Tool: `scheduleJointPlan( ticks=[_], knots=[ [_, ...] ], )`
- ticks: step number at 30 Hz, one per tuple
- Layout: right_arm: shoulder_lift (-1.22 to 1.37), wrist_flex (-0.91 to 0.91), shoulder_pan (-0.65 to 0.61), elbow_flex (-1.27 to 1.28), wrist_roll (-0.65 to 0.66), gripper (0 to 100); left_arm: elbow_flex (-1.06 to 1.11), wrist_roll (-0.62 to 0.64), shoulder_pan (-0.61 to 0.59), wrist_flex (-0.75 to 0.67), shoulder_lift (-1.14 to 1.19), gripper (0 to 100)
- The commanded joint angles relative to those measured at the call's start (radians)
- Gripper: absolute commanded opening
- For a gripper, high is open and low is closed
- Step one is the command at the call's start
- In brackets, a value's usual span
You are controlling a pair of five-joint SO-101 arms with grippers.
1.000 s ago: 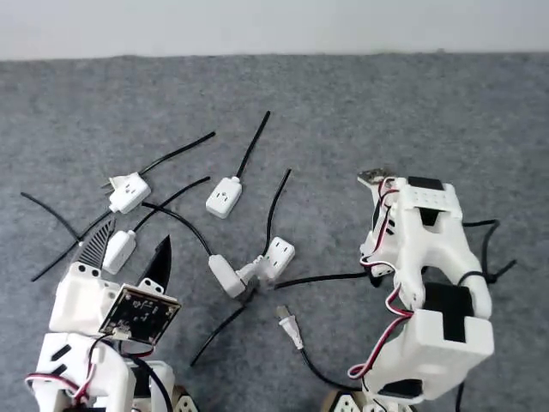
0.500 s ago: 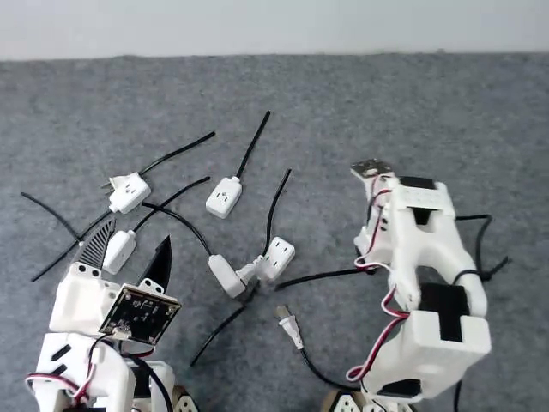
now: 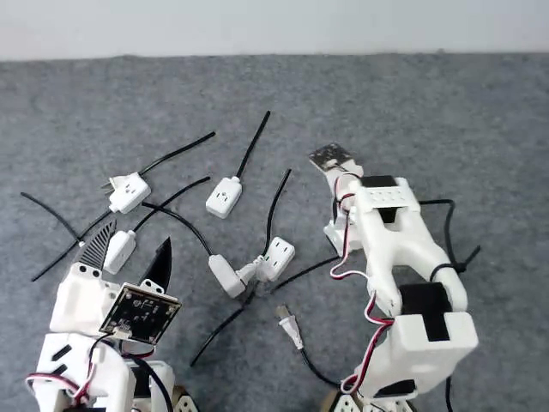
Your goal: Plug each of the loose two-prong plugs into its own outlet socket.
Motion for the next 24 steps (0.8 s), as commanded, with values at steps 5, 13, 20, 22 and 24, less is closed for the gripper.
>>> scheduleJointPlan(
  ticks=[5,13,20,22,24],
  knots=[
    [-0.008,0.013,-0.030,0.009,0.012,29.3,-0.022,0.009,-0.006,0.003,-0.015,26],
    [-0.010,0.070,-0.005,0.011,0.002,29.2,-0.019,0.009,-0.005,0.005,-0.015,26],
    [-0.008,0.090,0.042,0.011,-0.066,29.2,-0.019,0.009,-0.005,0.005,-0.015,26],
    [-0.008,0.108,0.042,0.012,-0.071,29.2,-0.018,0.009,-0.005,0.005,-0.015,26],
    [-0.013,0.099,0.042,0.015,-0.135,29.2,-0.018,0.009,-0.005,0.005,-0.015,26]
  ],
)
